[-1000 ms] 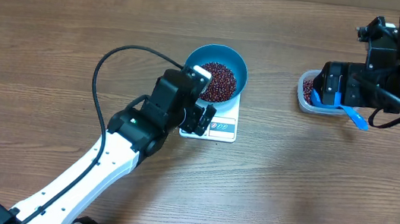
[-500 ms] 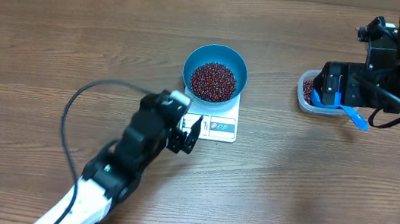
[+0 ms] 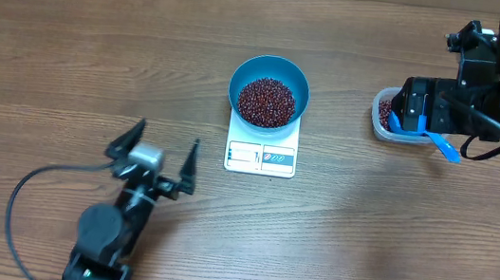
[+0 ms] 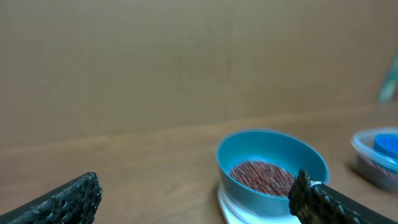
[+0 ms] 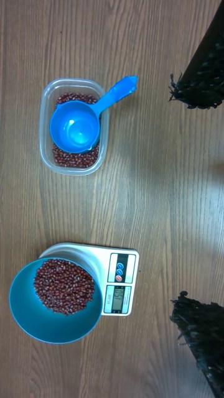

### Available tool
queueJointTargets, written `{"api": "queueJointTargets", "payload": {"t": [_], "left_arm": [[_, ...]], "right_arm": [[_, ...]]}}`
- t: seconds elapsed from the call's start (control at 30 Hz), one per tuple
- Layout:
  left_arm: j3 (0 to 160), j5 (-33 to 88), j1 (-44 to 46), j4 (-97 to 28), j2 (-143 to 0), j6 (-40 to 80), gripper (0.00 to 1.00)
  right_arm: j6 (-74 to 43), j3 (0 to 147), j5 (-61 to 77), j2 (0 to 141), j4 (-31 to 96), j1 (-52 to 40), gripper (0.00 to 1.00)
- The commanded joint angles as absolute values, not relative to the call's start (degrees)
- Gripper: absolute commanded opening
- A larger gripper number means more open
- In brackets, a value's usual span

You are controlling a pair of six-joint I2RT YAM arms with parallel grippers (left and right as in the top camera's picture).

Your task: Scoop item into bowl and weigh 150g on scale

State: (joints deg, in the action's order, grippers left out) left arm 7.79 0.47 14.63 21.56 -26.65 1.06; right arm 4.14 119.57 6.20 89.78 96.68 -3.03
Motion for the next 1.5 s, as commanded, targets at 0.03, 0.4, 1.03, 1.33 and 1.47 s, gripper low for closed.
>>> {"api": "queueJointTargets", "payload": {"t": [0.03,0.4,1.03,1.33,1.47], "left_arm": [[3.07,6.96,7.73,22.20,-16.86,-0.01,0.99],[0.27,9.74,-0.78,10.92,-0.19,0.40,0.99],[0.27,8.84,-2.33,-3.66,-0.21,-1.30,1.00],[0.27,8.84,-2.33,-3.66,-0.21,-1.30,0.99],[0.27,8.84,-2.33,-3.66,-0.21,-1.30,1.00]], "right_arm": [[4.99,120.01,6.98,88.95,96.57,-2.81,1.00],[4.99,120.01,6.98,88.95,96.57,-2.81,1.00],[5.02,120.01,6.98,88.95,96.57,-2.81,1.00],[5.02,120.01,6.98,88.95,96.57,-2.81,1.00],[4.99,120.01,6.98,88.95,96.57,-2.81,1.00]]}}
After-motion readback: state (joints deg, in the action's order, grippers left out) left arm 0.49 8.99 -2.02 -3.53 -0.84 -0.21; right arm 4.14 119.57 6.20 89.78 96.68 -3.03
